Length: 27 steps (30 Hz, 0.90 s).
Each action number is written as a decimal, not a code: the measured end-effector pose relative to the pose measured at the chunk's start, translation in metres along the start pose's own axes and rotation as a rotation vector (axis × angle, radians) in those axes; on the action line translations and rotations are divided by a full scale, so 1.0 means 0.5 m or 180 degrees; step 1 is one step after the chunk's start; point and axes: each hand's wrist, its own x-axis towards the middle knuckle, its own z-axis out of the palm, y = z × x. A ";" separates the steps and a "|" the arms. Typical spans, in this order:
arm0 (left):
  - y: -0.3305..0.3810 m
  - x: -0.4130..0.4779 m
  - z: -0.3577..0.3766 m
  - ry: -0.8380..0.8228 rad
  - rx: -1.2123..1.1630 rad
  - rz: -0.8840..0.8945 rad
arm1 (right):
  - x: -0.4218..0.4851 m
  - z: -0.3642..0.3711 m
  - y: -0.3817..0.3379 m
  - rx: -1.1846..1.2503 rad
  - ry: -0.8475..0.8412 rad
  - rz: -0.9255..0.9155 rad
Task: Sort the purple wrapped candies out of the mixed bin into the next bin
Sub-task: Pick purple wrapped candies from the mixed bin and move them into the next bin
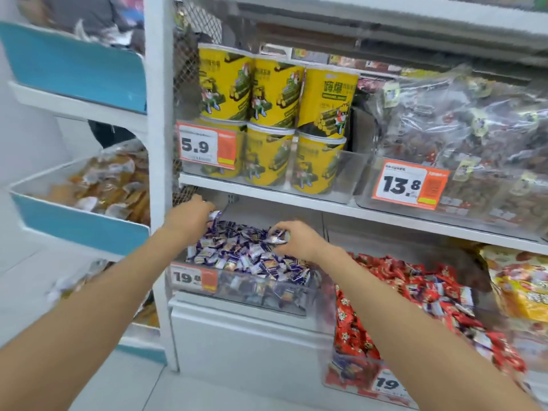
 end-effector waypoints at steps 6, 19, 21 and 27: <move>0.000 0.023 0.059 -0.0926 -0.1013 0.0288 | 0.010 0.006 0.026 0.0231 -0.0365 0.0005; 0.313 -0.117 -0.053 -0.0089 -0.1106 0.1119 | -0.351 -0.141 0.252 -0.0868 0.0203 0.0690; 0.384 -0.133 -0.060 -0.0020 -0.1171 0.1274 | -0.426 -0.155 0.315 -0.0861 -0.0145 0.1029; 0.586 -0.130 -0.017 -0.0360 -0.1096 0.1865 | -0.547 -0.175 0.428 -0.0148 0.0323 0.1166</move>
